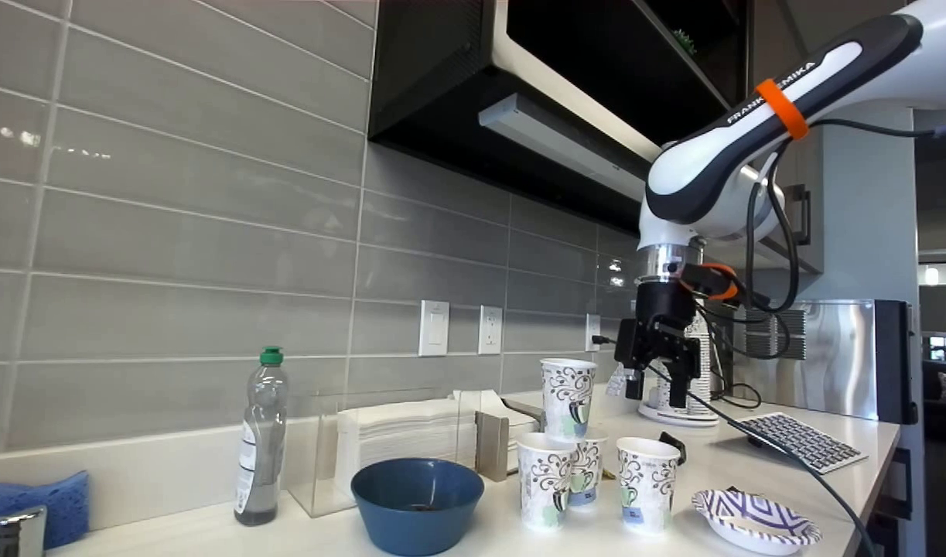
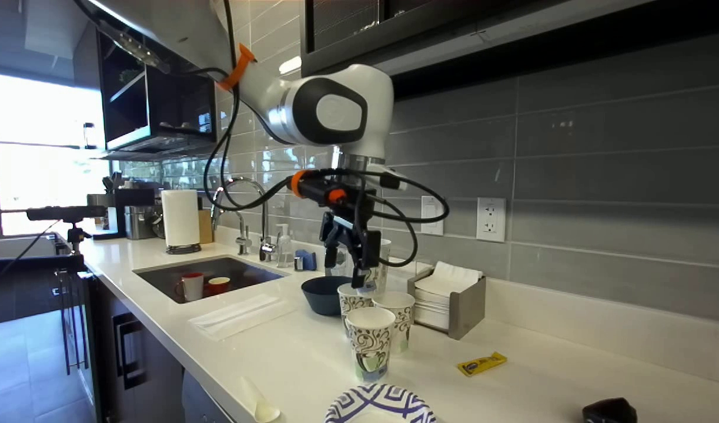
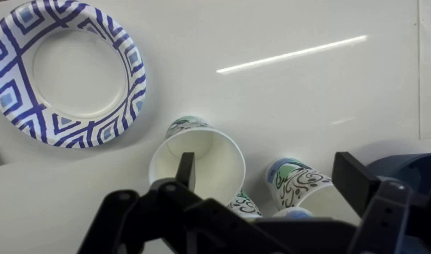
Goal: Put the left cup on the furthest two cups, then stack the closest cup in the top cup
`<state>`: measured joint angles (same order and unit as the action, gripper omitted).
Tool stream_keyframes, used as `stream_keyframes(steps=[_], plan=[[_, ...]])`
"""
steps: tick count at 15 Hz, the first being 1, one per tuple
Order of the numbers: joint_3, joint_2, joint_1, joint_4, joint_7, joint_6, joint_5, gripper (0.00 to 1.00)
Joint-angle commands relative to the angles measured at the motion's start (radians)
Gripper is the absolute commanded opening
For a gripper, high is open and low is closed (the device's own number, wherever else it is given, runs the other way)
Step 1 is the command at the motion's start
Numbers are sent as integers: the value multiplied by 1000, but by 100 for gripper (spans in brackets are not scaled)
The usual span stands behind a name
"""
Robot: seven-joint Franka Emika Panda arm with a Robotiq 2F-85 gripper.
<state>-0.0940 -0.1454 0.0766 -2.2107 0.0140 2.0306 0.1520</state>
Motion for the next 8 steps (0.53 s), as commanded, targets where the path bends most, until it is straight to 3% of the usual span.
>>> stream_keyframes(steps=[1, 4, 8], plan=[[1, -3, 1, -5, 0, 1, 0, 100], [-15, 36, 40, -8, -123, 25, -75, 100], [-50, 108, 75, 5, -179, 63, -89, 100]])
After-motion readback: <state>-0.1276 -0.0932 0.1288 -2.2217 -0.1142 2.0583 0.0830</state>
